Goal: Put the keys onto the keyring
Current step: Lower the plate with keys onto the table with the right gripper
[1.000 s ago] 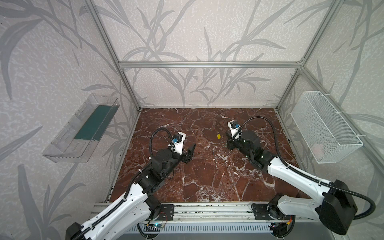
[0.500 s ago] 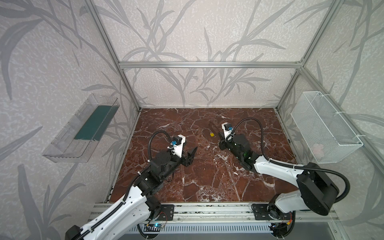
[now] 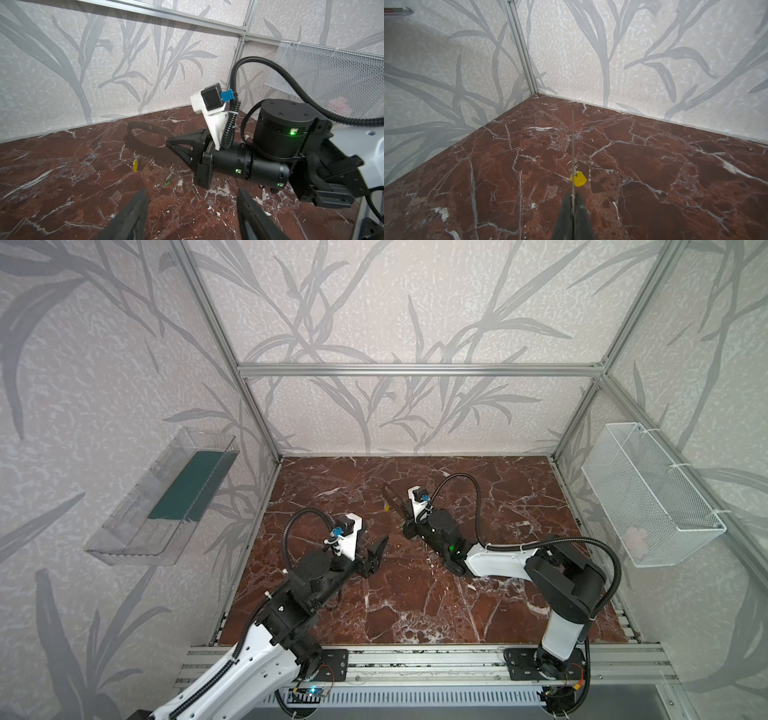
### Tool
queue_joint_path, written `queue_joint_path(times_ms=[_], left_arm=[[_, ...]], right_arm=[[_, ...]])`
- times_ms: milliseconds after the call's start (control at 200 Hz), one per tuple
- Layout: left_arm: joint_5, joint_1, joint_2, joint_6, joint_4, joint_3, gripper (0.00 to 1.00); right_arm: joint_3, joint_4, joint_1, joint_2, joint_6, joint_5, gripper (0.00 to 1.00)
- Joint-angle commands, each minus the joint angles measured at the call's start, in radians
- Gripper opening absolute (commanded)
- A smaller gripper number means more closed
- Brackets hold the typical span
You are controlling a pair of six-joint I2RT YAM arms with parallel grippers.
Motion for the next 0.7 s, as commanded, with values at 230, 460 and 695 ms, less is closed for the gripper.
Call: queue_joint_path(times_ms=[230, 460, 695], left_arm=[[-0.064, -0.003, -0.044, -0.005, -0.064, -0.013, 0.69], [-0.075, -0.003, -0.036, -0.005, -0.062, -0.009, 0.69], [-0.071, -0.003, 0.003, -0.018, -0.029, -0.006, 0.69]], right_arm=[[0.095, 0.191, -0.021, 0.178, 0.084, 0.094, 0.00], [0.026, 0.227, -0.088, 0.182, 0.108, 0.109, 0.00], [-0.039, 0.243, -0.160, 0.160, 0.113, 0.080, 0.00]])
